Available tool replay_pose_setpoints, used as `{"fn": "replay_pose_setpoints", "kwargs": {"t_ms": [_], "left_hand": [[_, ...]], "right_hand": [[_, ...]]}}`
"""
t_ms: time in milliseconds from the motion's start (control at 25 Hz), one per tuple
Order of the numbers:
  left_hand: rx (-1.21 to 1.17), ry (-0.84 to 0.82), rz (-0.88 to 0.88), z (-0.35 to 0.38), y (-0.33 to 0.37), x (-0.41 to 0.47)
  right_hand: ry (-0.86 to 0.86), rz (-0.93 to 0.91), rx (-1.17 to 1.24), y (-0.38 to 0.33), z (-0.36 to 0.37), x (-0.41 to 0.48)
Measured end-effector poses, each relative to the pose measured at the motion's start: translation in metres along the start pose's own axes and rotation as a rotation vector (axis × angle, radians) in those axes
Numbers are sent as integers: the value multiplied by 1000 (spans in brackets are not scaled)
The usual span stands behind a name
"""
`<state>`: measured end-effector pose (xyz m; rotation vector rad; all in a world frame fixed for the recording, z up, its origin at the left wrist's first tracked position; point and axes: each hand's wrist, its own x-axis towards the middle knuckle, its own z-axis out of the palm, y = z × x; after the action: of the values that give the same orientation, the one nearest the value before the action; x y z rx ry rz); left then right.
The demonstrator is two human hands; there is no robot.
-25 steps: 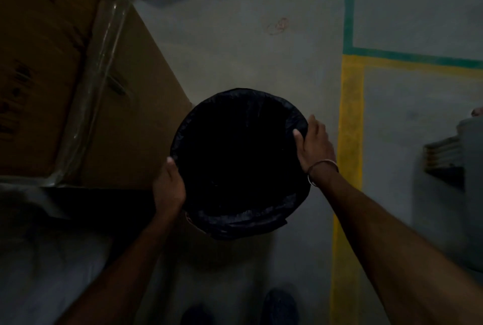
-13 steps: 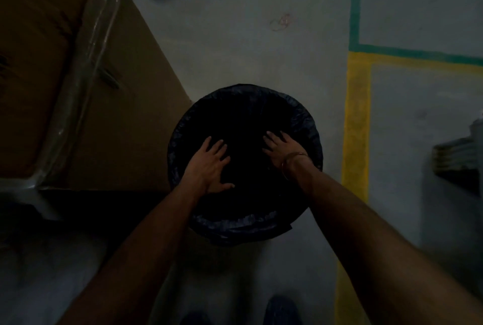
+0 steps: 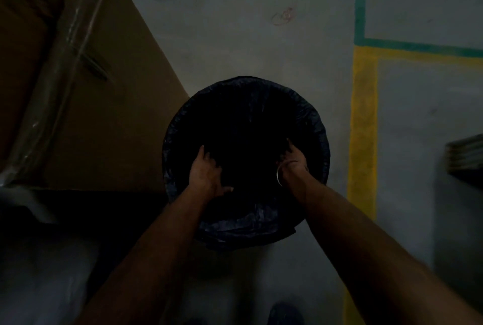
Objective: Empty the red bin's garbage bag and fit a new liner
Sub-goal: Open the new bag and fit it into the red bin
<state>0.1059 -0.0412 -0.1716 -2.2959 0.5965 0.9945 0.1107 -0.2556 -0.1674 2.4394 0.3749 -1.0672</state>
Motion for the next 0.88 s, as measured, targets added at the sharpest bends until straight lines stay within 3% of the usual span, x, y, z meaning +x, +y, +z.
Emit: {"fn": "replay_pose_setpoints", "kwargs": {"t_ms": [120, 200, 360, 560, 720, 800, 880], "left_hand": [[-344, 14, 81, -7, 32, 6], [-349, -136, 143, -3, 49, 16], [-252, -369, 91, 22, 61, 38], [-282, -486, -4, 32, 50, 54], [-360, -349, 79, 4, 40, 38], [-365, -102, 92, -12, 29, 21], [-381, 241, 81, -34, 12, -2]], "right_hand": [[-18, -136, 226, -15, -7, 1], [-78, -201, 243, -30, 8, 5], [-205, -228, 171, -33, 21, 22], [-347, -301, -4, -30, 30, 34], [-174, -226, 258, -30, 25, 20], [-93, -159, 323, -26, 6, 8], [100, -140, 430, -13, -20, -3]]}}
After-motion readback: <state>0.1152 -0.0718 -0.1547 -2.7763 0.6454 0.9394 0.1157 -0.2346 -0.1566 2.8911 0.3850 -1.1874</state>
